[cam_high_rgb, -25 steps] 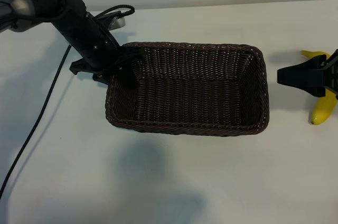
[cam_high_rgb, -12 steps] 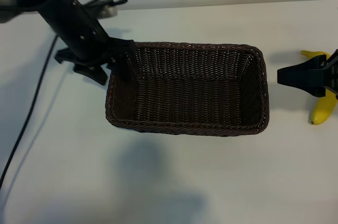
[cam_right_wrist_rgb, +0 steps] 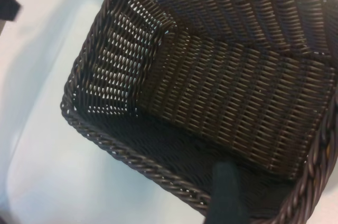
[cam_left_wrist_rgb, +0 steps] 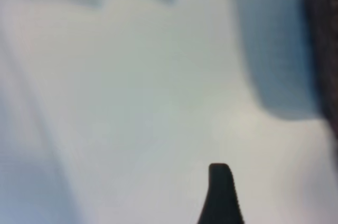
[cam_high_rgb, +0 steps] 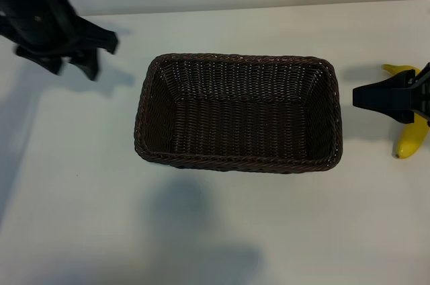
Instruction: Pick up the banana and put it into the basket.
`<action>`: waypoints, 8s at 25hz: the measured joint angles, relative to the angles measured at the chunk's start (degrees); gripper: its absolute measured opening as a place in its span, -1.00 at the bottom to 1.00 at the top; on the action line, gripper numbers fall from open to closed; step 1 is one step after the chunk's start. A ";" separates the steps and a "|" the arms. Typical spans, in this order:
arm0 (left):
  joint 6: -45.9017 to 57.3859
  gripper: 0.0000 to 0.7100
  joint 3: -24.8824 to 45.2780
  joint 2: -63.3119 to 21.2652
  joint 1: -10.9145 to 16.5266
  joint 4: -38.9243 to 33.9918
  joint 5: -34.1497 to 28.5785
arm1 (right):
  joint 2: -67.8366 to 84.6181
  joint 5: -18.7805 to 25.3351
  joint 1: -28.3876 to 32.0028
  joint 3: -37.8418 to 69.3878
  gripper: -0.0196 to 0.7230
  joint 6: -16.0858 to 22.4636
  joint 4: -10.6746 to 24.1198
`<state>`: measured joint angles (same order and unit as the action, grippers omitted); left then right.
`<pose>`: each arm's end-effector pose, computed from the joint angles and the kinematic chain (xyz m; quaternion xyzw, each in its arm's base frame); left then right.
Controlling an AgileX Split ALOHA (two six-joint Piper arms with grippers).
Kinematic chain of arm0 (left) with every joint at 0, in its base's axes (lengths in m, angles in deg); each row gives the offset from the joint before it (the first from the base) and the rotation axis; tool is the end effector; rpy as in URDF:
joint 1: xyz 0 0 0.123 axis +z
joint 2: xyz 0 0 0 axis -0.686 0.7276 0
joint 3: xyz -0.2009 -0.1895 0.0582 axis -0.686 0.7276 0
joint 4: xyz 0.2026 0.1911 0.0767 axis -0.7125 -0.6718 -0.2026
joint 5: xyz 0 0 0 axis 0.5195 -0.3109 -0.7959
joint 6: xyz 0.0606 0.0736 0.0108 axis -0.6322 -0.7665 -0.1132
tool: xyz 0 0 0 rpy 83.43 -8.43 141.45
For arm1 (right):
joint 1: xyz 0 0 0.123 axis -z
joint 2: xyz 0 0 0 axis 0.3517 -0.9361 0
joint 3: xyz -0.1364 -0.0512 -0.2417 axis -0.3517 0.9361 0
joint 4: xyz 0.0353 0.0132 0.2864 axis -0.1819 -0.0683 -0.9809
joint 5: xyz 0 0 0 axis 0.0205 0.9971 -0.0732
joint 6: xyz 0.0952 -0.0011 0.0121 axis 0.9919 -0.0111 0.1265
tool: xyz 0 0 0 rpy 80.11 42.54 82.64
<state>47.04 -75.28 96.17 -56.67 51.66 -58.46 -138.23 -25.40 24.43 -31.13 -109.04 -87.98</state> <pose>0.3877 -0.0878 0.2705 0.1065 0.9870 0.0069 0.1200 0.2581 0.0468 0.2237 -0.0950 0.8858 0.3238 0.3187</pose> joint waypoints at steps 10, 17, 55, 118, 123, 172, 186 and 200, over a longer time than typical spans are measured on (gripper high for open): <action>-1.00 0.58 0.00 -0.55 14.05 -0.46 -0.05 | 0.00 0.00 0.00 0.00 0.46 0.00 0.00; -1.78 0.58 0.00 -0.75 14.48 0.32 -0.05 | 0.00 0.22 0.00 0.00 0.46 0.00 0.00; 3.73 0.58 57.13 -84.03 9.19 -0.01 6.63 | 0.00 0.50 0.00 0.00 0.46 0.00 0.00; 3.41 0.58 57.26 -100.62 19.01 -0.71 6.98 | -37.54 -5.27 0.00 -28.97 0.19 51.24 59.72; 3.41 0.58 57.26 -100.62 19.01 -0.71 6.98 | -29.44 5.96 -0.81 -36.09 0.19 50.88 60.63; 3.54 0.58 57.26 -100.62 19.01 -0.71 6.98 | -36.65 6.62 -38.39 -52.77 0.81 39.12 69.12; 3.38 0.58 57.26 -100.62 19.01 -0.71 6.98 | -40.58 10.49 -11.15 -53.97 0.64 51.20 67.75; 3.38 0.58 57.26 -100.62 19.01 -0.71 6.98 | -35.01 22.25 -4.07 -46.74 0.63 52.00 65.83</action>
<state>50.42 -18.02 -4.45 -37.66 50.95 -51.48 -173.24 -3.15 20.36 -77.86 -57.04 -22.15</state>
